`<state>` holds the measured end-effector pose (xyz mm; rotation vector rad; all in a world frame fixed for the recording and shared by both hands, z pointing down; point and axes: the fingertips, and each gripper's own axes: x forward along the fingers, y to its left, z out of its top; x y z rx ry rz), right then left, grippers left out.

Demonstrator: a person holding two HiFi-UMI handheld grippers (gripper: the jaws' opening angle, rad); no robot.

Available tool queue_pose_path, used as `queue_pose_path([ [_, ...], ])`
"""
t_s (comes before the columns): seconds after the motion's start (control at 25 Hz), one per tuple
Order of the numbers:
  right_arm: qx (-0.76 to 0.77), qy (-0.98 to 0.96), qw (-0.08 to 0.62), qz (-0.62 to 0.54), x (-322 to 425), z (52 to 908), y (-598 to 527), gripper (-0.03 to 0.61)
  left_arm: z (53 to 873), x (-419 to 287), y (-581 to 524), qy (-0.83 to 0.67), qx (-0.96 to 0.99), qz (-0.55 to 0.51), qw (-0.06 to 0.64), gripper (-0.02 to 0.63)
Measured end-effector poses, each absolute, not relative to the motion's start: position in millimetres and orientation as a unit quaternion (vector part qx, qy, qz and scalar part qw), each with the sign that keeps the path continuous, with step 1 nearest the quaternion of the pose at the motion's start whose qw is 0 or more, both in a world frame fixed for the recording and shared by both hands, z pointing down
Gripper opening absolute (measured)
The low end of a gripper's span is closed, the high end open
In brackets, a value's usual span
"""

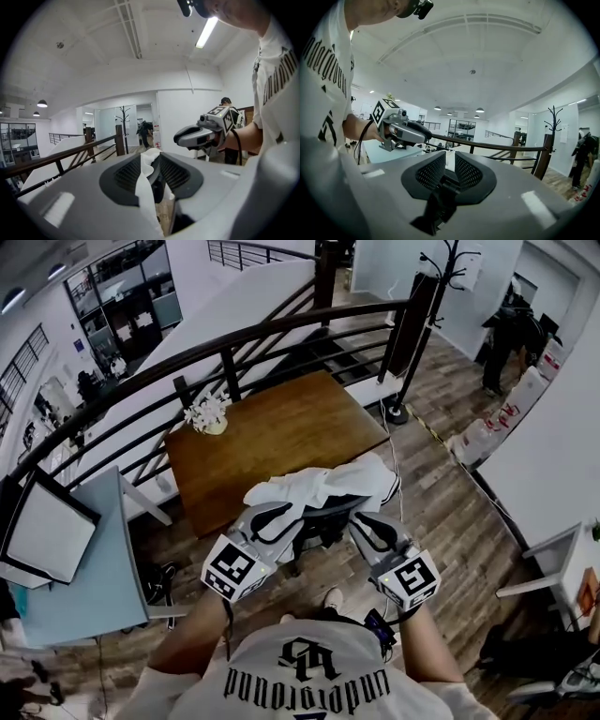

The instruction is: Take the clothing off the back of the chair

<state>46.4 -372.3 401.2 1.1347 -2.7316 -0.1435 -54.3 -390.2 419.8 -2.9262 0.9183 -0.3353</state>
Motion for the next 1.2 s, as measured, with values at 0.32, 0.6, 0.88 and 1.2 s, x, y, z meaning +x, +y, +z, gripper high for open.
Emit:
queue_pose_path([
  [0.32,0.329,-0.934,0.127,-0.058,58,407,-420,0.094,432,-33,-428,0.298,-0.942,-0.155,0.023,0.265],
  [0.6,0.259,-0.943,0.200,-0.059,66,437,-455,0.150,462,-17,-458,0.292,-0.931,-0.217,-0.013,0.383],
  [0.88,0.190,-0.947,0.253,-0.049,71,469,-467,0.160,482,-11,-476,0.301,-0.913,-0.276,-0.023,0.394],
  [1.2,0.156,-0.953,0.258,-0.026,66,475,-470,0.153,499,-12,-488,0.312,-0.886,-0.340,-0.044,0.373],
])
